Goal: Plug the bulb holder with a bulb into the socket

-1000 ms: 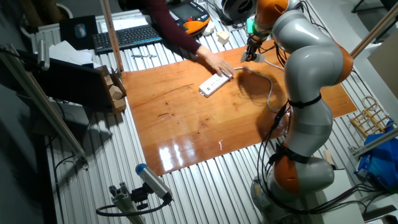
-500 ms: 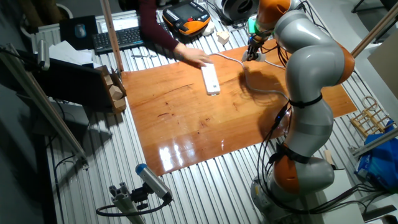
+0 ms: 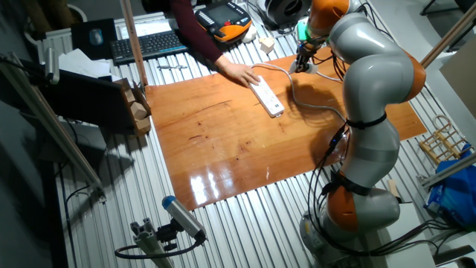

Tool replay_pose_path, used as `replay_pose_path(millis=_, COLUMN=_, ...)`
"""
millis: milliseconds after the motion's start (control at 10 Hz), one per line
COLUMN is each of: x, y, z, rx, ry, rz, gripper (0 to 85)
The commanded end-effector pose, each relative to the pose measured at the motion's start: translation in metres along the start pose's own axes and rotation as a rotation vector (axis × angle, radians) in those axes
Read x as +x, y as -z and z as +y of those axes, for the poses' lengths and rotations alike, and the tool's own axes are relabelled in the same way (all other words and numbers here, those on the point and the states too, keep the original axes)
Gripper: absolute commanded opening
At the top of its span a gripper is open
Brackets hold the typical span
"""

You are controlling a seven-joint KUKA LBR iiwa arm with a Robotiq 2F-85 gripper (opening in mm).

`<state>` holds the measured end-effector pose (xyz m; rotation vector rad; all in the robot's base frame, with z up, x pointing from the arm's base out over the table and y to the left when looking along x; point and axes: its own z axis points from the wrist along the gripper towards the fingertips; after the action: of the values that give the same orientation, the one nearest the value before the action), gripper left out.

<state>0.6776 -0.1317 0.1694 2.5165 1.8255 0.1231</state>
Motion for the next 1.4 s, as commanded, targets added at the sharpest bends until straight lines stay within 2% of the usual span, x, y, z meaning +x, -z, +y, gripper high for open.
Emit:
replay_pose_path(millis=0, x=0.0009, y=0.0002, z=-0.0011, rx=-0.001, ry=-0.002, rz=-0.003, gripper=0.0)
replay_pose_path(millis=400, x=0.0024, y=0.0007, z=-0.0016, rx=-0.023, ry=-0.02, rz=0.022, gripper=0.0)
replay_pose_path(millis=500, x=0.0032, y=0.0005, z=-0.0021, rx=-0.036, ry=-0.034, rz=0.009, gripper=0.0)
replay_pose_path(millis=600, x=0.0019, y=0.0015, z=-0.0023, rx=-0.035, ry=-0.056, rz=0.012, gripper=0.0)
replay_pose_path(millis=800, x=0.0055, y=-0.0017, z=-0.0033, rx=-0.023, ry=-0.101, rz=0.022, gripper=0.0)
replay_pose_path(millis=900, x=0.0064, y=-0.001, z=-0.004, rx=-0.047, ry=-0.09, rz=0.011, gripper=0.0)
replay_pose_path(millis=1000, x=0.0049, y=-0.0016, z=-0.0014, rx=-0.056, ry=-0.077, rz=-0.002, gripper=0.0)
replay_pose_path(millis=1200, x=0.0072, y=-0.0026, z=-0.0036, rx=-0.036, ry=-0.08, rz=-0.013, gripper=0.0)
replay_pose_path(millis=1300, x=0.0097, y=-0.0037, z=-0.0062, rx=-0.037, ry=-0.068, rz=-0.021, gripper=0.0)
